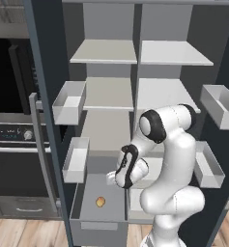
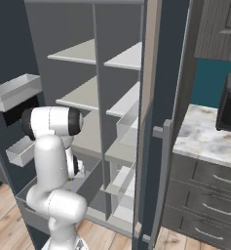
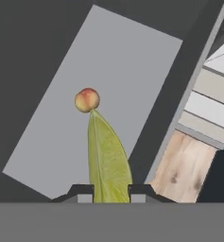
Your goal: Take the lemon wedge and peach from the fridge shelf and place them in the freezer drawer to begin freezing them.
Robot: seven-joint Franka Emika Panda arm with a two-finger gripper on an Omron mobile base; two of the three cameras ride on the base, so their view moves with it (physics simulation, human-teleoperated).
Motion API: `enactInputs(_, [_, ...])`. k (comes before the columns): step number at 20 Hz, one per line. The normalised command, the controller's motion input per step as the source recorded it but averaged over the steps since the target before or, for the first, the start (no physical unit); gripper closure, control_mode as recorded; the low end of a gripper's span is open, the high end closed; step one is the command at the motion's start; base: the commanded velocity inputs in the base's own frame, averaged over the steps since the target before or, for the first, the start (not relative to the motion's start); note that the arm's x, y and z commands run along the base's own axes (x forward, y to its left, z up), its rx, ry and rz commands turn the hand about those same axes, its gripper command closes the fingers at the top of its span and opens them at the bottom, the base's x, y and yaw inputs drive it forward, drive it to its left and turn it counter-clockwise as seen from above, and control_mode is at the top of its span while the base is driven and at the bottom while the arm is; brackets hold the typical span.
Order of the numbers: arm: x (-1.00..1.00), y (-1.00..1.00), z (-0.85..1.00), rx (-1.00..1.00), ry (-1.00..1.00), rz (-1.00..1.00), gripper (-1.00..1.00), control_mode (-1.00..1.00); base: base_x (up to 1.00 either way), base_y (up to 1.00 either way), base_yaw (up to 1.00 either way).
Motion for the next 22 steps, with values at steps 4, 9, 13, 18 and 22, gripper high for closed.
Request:
enactInputs(4, [0.3,0.36,-0.32,0.0,0.09,0.0,1.0,-1.0,0.0,0.0,0.0])
enactInputs(9, [0.16,0.63,-0.37,0.0,0.06,0.0,1.0,-1.0,0.0,0.0,0.0])
enactInputs(13, [0.19,0.26,-0.54,-0.01,0.05,0.0,1.0,-1.0,0.0,0.0,0.0])
enactInputs(18, [0.13,0.0,-0.8,-0.01,0.05,0.0,1.0,-1.0,0.0,0.0,0.0])
enactInputs(22, [0.23,0.0,-0.68,0.0,0.03,0.0,1.0,-1.0,0.0,0.0,0.0])
